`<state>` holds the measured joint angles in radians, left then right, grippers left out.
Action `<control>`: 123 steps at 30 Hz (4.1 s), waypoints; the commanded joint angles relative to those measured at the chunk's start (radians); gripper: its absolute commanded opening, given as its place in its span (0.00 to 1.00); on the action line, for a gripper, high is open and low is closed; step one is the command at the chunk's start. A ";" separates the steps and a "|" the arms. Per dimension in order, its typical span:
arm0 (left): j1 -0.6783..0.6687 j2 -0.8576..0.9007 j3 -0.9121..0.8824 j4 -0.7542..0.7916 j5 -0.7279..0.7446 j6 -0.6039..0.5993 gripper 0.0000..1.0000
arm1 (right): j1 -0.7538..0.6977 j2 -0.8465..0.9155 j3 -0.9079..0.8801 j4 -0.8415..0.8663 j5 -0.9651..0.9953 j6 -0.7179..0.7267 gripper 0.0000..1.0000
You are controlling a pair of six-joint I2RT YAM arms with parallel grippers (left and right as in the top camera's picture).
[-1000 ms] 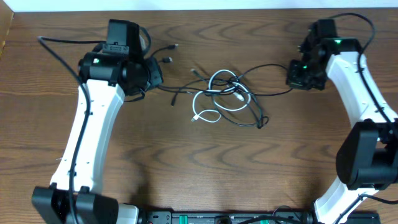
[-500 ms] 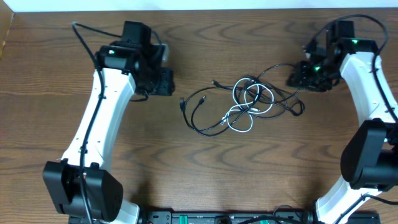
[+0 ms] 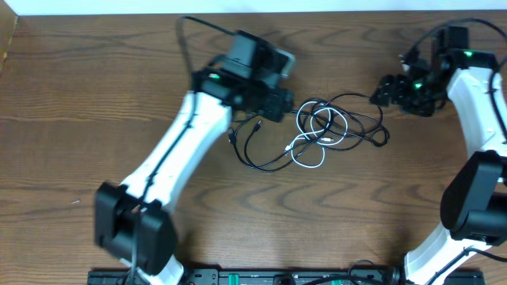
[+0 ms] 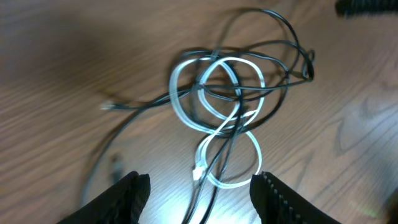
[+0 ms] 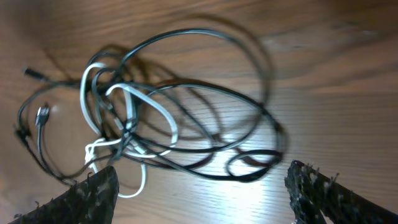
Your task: Untangle cables
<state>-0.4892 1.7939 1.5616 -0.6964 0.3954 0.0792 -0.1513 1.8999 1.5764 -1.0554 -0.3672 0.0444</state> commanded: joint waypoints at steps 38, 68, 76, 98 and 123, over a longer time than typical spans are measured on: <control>-0.254 0.447 0.005 0.318 -0.262 -0.145 0.41 | 0.028 -0.024 0.013 0.010 -0.005 0.002 0.86; -0.038 -0.151 0.006 0.022 0.099 -0.171 0.08 | 0.122 -0.312 0.014 0.271 -0.466 -0.087 0.82; -0.013 -0.151 0.006 -0.006 0.098 -0.171 0.08 | 0.184 -0.351 0.014 0.332 -0.399 -0.064 0.83; -0.011 -0.151 0.006 -0.036 -0.020 -0.171 0.08 | 0.378 -0.304 0.014 0.241 -0.275 -0.322 0.78; 0.083 -0.300 0.008 -0.028 0.068 -0.224 0.08 | 0.330 -0.091 0.008 0.251 0.008 -0.031 0.01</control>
<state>-0.4534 1.6112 1.5589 -0.7330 0.4122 -0.1200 0.2382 1.7866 1.5764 -0.8101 -0.5415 -0.1970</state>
